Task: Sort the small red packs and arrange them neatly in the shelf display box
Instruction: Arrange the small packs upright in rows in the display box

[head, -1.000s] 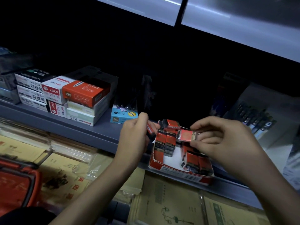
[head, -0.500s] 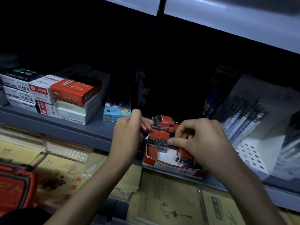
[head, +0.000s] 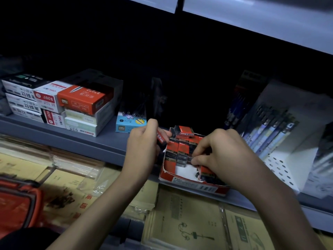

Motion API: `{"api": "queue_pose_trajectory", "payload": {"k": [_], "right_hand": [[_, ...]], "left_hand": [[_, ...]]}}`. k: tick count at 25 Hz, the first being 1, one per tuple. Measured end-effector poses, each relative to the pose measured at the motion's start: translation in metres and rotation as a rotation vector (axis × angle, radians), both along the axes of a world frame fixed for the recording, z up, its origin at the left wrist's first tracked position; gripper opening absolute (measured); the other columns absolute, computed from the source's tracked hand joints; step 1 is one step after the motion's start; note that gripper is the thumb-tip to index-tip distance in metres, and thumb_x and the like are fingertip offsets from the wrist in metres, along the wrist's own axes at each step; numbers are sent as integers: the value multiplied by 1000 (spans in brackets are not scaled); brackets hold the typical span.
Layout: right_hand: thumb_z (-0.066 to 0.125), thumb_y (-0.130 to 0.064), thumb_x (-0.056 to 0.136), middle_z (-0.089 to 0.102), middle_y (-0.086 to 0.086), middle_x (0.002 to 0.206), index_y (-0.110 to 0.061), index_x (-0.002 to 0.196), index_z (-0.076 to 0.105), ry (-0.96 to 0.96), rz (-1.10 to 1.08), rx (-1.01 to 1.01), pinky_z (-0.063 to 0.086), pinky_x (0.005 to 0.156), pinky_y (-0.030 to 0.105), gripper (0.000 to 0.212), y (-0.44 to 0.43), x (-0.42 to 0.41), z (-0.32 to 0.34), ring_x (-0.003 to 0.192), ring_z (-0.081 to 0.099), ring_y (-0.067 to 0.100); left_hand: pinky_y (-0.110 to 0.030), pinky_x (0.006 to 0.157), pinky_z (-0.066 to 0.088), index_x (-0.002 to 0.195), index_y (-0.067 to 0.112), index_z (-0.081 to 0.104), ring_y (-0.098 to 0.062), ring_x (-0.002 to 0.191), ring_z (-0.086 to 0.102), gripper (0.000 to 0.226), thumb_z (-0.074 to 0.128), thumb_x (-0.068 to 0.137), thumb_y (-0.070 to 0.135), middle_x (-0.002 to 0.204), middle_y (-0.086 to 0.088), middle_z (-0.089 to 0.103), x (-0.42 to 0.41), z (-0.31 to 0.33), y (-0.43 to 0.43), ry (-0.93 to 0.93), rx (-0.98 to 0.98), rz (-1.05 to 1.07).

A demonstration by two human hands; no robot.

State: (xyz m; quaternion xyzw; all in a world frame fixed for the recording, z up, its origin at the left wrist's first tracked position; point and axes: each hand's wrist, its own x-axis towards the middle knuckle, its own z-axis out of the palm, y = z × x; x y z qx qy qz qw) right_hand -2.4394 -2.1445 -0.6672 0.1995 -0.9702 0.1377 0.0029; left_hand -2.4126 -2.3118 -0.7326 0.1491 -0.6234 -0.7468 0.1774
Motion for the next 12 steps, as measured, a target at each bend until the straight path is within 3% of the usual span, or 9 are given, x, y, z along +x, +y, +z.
{"api": "queue_pose_trajectory", "payload": {"k": [2,4,5,6,9,12], "right_hand": [[87,-27,80,71,-13,70,-24,72,79,-23,-49,-15,61,75,35,11,-5,1,0,72,67,5],[88,-26,78,72,-13,68,-25,69,79,-26,-106,-33,61,75,37,13,-8,4,0,73,69,8],[87,-25,77,72,-12,67,-26,68,78,-25,-136,-36,61,75,38,13,-9,5,-1,74,70,11],[86,-24,76,73,-10,67,-26,67,77,-25,-166,-22,61,75,38,13,-11,7,-1,74,71,13],[80,-23,77,73,-6,68,-24,66,76,-11,-220,67,61,72,38,12,-17,9,-4,76,70,17],[75,-24,82,72,-5,77,-23,76,75,37,-204,115,60,74,39,6,-20,12,-7,80,68,21]], "left_hand": [[-32,58,37,53,16,61,-21,53,48,52,42,100,28,90,-3,81,1,0,0,0,-9,3],[-39,65,42,53,18,63,-46,71,57,53,42,100,28,91,-1,81,0,-1,-1,-3,-21,13],[-41,67,43,54,17,63,-50,78,58,52,42,100,28,91,-2,81,0,-1,0,-4,-23,15],[-39,65,42,54,15,63,-48,74,57,52,42,100,28,90,-3,81,0,-1,0,-2,-23,15],[-32,55,34,52,15,61,-17,53,45,52,43,99,27,88,-7,80,1,0,1,1,-13,10],[-36,61,39,51,17,63,-19,58,50,53,43,98,31,87,-7,80,-1,-3,1,7,-18,0]]}}
